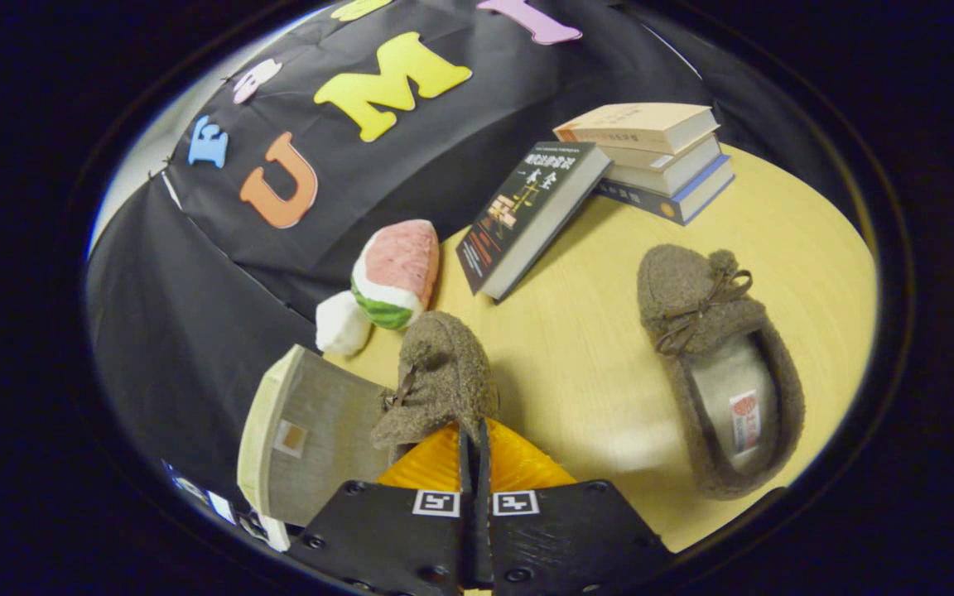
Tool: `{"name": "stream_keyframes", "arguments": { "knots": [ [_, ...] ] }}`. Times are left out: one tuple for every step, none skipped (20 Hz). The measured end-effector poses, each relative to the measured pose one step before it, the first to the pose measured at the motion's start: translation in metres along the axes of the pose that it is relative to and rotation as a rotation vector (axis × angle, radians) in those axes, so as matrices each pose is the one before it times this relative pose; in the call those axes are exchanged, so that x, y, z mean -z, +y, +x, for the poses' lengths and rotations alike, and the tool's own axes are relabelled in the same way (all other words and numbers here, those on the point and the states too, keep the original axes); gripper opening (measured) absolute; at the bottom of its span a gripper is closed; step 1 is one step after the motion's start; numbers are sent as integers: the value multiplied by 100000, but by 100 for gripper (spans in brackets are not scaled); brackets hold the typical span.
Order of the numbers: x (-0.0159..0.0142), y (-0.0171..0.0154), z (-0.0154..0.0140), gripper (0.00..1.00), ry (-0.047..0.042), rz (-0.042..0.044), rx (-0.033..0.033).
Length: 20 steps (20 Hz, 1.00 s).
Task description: Open the storage box then place both shoes into the box .Put the left shoe in first, then the right shoe, with the right side of both shoes facing outward in a uniform manner.
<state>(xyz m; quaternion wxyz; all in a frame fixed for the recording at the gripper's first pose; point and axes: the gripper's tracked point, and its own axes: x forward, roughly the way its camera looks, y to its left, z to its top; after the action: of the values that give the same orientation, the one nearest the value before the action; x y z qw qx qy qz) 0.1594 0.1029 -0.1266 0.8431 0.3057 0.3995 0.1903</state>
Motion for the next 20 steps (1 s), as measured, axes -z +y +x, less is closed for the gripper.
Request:
{"name": "stream_keyframes", "arguments": {
  "knots": [
    [-618,1362,-685,0,-2142,475,-1853],
    [-746,1396,-477,0,-2380,27,-1577],
    [-647,1616,-366,0,-2328,194,-2073],
    [-464,1987,-497,0,-2220,501,-2430],
    [-477,1894,-277,0,-2158,484,-2613],
    [-405,1879,-32,0,-2121,738,-2337],
    [-213,1864,122,0,-1715,844,-2217],
    [159,1829,592,0,-1571,698,-1586],
    [344,1802,707,0,-1215,852,-1975],
    [584,1799,833,0,-156,637,-1955],
    [491,1544,733,0,481,668,-2021],
    [1404,1942,1079,0,1062,478,-1666],
    [1153,1349,944,0,1374,-165,-1099],
    [1187,1118,982,0,1189,-449,-626],
    [1346,930,1000,0,1321,-333,-316],
    [1441,654,995,0,1303,617,-150],
    [1580,467,926,0,862,1737,378],
    [1446,140,921,0,1167,1319,644],
    [1257,-218,781,0,989,915,1399],
    [1110,-443,736,0,1396,276,1736]
  ]
}}
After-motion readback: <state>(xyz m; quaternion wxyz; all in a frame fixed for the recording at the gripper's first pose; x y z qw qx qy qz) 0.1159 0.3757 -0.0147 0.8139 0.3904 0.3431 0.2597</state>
